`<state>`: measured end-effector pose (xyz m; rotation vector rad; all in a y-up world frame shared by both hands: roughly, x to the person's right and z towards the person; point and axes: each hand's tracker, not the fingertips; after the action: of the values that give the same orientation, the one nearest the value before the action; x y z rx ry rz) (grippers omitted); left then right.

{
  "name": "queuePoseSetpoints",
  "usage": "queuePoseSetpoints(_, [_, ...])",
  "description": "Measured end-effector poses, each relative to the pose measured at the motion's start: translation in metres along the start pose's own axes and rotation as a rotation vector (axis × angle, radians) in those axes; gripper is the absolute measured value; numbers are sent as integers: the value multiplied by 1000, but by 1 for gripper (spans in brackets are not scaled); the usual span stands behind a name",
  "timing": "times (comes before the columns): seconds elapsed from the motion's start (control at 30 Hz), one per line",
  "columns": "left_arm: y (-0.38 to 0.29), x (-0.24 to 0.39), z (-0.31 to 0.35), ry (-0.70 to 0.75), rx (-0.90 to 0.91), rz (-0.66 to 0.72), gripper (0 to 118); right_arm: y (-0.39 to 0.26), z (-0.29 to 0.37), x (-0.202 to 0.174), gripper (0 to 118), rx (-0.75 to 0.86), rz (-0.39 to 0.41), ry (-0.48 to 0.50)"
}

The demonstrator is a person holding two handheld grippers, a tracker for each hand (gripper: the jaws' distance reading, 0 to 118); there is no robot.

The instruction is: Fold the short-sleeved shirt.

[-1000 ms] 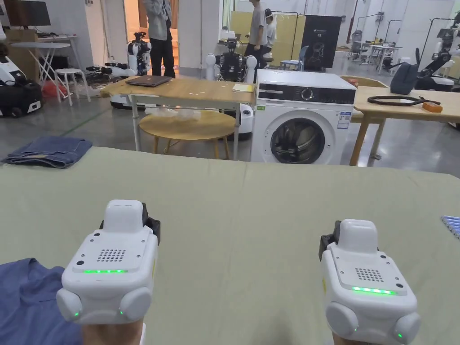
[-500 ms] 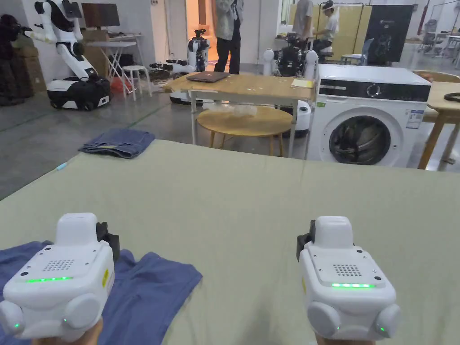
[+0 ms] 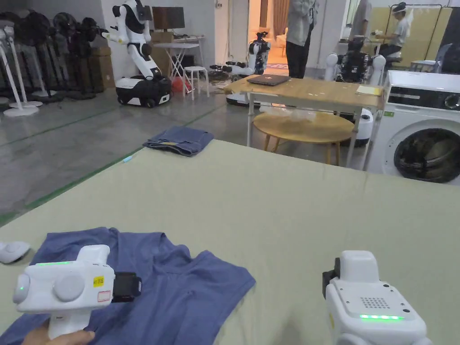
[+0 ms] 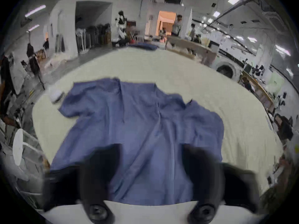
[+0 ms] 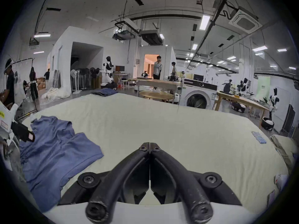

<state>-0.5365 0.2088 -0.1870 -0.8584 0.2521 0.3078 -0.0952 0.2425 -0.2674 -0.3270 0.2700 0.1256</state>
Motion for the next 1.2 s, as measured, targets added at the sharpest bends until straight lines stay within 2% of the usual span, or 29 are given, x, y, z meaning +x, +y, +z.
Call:
queuePoseSetpoints(0.03, [-5,2,-8,-2,-34,-16,105,0,1,0,0,-6,1,-3])
queuePoseSetpoints(0.07, [-7,4,-17,-4,-49,-29,108,-1,1,1,0,-13,-1,-8])
queuePoseSetpoints(0.2, [-11,9,-61,71,-138,-83,107,-5,-2,7,0,-38,-8,-24])
queuePoseSetpoints(0.27, [-16,13,-80,94,-185,-114,95,-9,-4,11,0,-50,-12,-35])
queuePoseSetpoints(0.3, [-19,18,-85,161,-180,-166,95,-11,-5,14,0,-55,-13,-39])
queuePoseSetpoints(0.33, [-22,23,-83,156,-147,-193,93,-12,-4,15,0,-59,-14,-43])
queuePoseSetpoints(0.43, [-25,32,-77,136,-100,-183,61,-16,-3,20,0,-65,-23,-57])
queuePoseSetpoints(0.57, [-35,37,-60,141,-61,-199,2,-16,-4,25,0,-85,-45,-68])
queuePoseSetpoints(0.77, [-36,26,-46,72,-26,-121,1,-24,-6,29,0,-95,-57,-72])
queuePoseSetpoints(0.97, [-11,30,-1,-15,138,-52,1,-17,5,37,0,-85,-80,-84])
queuePoseSetpoints(1.2, [24,66,56,-61,301,-106,0,-7,17,59,0,-52,-98,-117])
